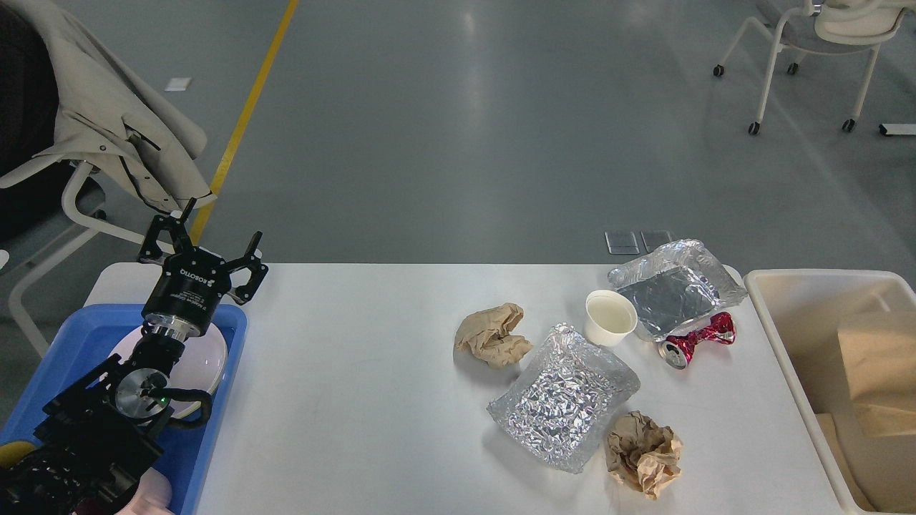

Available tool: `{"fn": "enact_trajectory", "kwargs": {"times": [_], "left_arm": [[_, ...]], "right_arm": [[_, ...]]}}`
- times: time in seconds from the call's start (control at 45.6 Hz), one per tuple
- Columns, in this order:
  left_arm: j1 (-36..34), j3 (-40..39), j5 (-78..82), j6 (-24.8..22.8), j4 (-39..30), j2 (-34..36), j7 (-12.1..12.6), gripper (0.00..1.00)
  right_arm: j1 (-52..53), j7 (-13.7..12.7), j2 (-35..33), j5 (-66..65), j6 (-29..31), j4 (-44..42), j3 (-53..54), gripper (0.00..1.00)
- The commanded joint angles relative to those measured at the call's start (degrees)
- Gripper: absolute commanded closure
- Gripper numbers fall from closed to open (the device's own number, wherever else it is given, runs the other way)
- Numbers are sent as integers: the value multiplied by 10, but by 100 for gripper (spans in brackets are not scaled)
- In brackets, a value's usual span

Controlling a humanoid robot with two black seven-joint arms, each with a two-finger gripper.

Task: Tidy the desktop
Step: 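Lift the brown paper bag with the right gripper toward the white bin, then reach the right gripper down to the clear plastic bag and grasp it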

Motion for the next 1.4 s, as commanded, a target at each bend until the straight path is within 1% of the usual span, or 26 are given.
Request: {"fn": "enact_trajectory", "kwargs": {"times": [0.0, 0.022, 0.044, 0.066, 0.088, 0.11, 0.329, 0.416, 0.504, 0.548, 0.614, 0.636, 0.723, 0.767, 0.811, 0.899, 1.008, 1.074, 1.162, 1.249, 1.315, 1.381], "left_arm": [[0, 0, 0, 0, 0, 0, 0, 0], [0, 0, 0, 0, 0, 0, 0, 0], [0, 0, 0, 0, 0, -1, 0, 0], [-1, 0, 0, 0, 0, 0, 0, 0], [0, 0, 0, 0, 0, -1, 0, 0], [0, 0, 0, 0, 0, 0, 0, 0], [0, 0, 0, 0, 0, 0, 0, 0], [0, 0, 0, 0, 0, -1, 0, 0], [0, 0, 0, 0, 0, 0, 0, 0], [0, 0, 0, 0, 0, -1, 0, 0], [0, 0, 0, 0, 0, 0, 0, 0], [-1, 0, 0, 0, 0, -1, 0, 0], [0, 0, 0, 0, 0, 0, 0, 0], [0, 0, 0, 0, 1, 0, 0, 0], [0, 0, 0, 0, 1, 0, 0, 0], [0, 0, 0, 0, 1, -1, 0, 0], [0, -1, 0, 0, 0, 0, 1, 0], [0, -1, 0, 0, 0, 0, 1, 0], [0, -1, 0, 0, 0, 0, 0, 0], [0, -1, 0, 0, 0, 0, 0, 0], [0, -1, 0, 0, 0, 0, 0, 0], [0, -1, 0, 0, 0, 0, 0, 0]], "right_arm": [[-8, 0, 10, 2, -6, 0, 7, 100], [-9, 0, 14, 3, -7, 0, 8, 92], [-9, 0, 15, 3, -8, 0, 8, 73], [-9, 0, 17, 3, -7, 2, 8, 42], [-9, 0, 18, 3, -7, 2, 8, 2], [-9, 0, 19, 3, -7, 3, 8, 0], [12, 4, 27, 3, 2, 20, 9, 0], [76, 5, 24, 1, 8, 61, 4, 0], [199, 5, 2, -15, 38, 166, -25, 0], [281, 5, -13, -28, 61, 237, -57, 0], [420, 5, -11, -44, 90, 346, -110, 0], [513, 2, 8, -54, 106, 426, -147, 0], [650, 0, 68, -58, 134, 533, -204, 0], [712, 0, 98, -59, 160, 579, -224, 0], [768, 2, 120, -59, 200, 616, -232, 0], [866, 7, 143, -66, 304, 660, -224, 0], [984, 20, 138, -85, 446, 703, -172, 0], [1042, 29, 119, -100, 513, 727, -139, 0], [1122, 31, 78, -114, 513, 748, -91, 0], [1176, 31, 58, -115, 513, 786, -77, 0], [1182, 29, 42, -115, 513, 812, -80, 0], [1173, 24, 35, -120, 513, 819, -83, 0]]}}
